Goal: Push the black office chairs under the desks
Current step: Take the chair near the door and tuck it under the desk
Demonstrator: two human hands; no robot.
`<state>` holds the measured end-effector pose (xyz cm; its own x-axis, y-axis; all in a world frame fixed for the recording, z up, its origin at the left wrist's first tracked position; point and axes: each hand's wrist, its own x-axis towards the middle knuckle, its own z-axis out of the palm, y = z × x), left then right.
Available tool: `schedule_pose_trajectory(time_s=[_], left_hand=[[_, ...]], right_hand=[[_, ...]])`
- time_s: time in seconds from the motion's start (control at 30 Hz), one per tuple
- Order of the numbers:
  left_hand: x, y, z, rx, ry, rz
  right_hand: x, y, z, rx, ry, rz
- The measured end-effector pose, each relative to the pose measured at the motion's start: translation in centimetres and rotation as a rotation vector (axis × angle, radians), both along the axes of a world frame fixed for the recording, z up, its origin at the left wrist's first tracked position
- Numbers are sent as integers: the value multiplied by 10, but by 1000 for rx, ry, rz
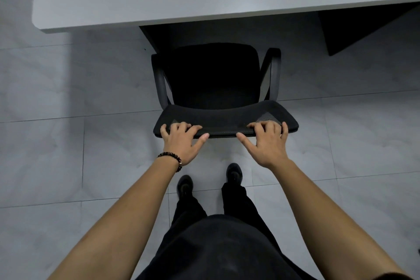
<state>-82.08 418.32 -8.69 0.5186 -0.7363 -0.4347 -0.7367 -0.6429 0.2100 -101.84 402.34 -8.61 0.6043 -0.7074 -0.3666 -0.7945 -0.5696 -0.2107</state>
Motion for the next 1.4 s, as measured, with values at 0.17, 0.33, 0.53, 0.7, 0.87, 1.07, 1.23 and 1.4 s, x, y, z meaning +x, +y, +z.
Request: schedule_pose_trajectory(time_s=[0.17,0.33,0.53,0.7,0.87,1.07,1.23,1.4], left_hand=[[1,-9,-1,-2,-25,43],[-3,-2,-5,-17,-55,44],[-17,-3,-8,-15,-74,68],[-19,-7,-4,-9,-42,97],[-15,-6,36,-212,220,296],[-20,9,118,-538,305,383],[-20,21,162,-665,357,150],[-36,56,148,-556,506,-149]], right_hand=[[-3,1,-1,24,-8,-11],[-1,2,-1,32,-21,-11],[-9,-4,-3,27,-36,5],[-10,-8,-1,46,-40,0],[-12,-7,28,186,-172,-73],[-37,26,108,209,-607,-357],[-62,79,143,8,-754,-564],[-93,193,128,-35,-746,-913]])
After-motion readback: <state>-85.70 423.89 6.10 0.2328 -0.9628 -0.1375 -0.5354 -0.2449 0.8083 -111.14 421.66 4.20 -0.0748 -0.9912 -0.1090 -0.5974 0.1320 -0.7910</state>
